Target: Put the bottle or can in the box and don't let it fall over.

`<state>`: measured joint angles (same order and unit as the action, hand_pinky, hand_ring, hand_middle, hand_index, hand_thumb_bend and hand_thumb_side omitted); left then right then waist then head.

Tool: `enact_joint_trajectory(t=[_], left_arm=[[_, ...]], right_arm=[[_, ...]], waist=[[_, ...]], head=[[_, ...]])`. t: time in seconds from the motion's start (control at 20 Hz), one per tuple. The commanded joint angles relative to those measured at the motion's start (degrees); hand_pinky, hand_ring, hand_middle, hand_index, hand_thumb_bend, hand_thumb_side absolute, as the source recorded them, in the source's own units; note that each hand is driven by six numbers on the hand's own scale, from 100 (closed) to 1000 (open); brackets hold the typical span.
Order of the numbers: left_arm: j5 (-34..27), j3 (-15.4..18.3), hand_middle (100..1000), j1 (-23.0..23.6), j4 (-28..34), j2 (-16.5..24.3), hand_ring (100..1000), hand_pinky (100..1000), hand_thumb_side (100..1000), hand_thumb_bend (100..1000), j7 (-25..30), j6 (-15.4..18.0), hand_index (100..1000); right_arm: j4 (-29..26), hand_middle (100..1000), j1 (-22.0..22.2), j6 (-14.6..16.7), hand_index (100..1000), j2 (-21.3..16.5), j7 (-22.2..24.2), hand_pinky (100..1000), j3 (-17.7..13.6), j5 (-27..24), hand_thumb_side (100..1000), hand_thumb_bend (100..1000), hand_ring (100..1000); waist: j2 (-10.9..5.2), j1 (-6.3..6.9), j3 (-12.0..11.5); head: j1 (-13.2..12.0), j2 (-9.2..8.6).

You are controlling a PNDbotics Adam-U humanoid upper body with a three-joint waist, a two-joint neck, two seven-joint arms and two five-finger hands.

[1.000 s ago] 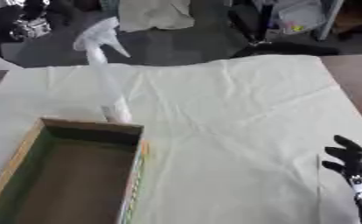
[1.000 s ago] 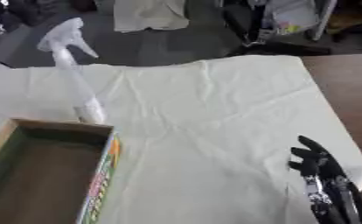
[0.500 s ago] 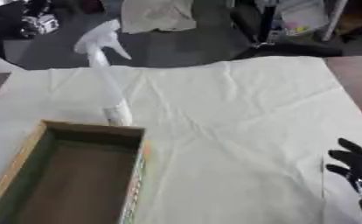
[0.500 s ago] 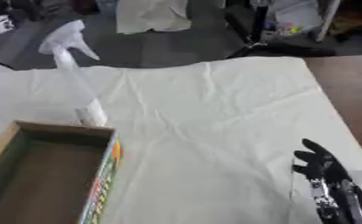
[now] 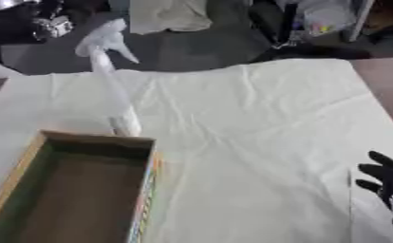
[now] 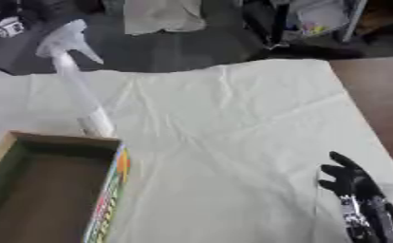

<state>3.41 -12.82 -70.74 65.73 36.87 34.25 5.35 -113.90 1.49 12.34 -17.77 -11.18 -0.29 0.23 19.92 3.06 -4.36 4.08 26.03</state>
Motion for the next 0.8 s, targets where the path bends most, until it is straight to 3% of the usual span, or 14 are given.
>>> enact_joint_trajectory(t=[0.05,0.8], left_arm=[[0.2,0.6,807,-1.5,0.6,1.1,862,1000,690,100,0.1,-0.1,837],[2.6,0.4,803,-1.6,-0.3,0.0,862,1000,701,100,-1.0,0.6,837]], right_arm=[[-0.7,904,-0.6,-0.4,750,-0.2,0.0,776,0.0,-0.3,796,100,860],[-0.7,899,-1.3,-1.4,748,0.6,0.0,775,0.1,-0.1,806,100,854]], waist=[[-0.76,0.04,-0.1],[0.22,0.10,0.4]], head=[[-0.3,-0.64],[-0.8,-0.82]])
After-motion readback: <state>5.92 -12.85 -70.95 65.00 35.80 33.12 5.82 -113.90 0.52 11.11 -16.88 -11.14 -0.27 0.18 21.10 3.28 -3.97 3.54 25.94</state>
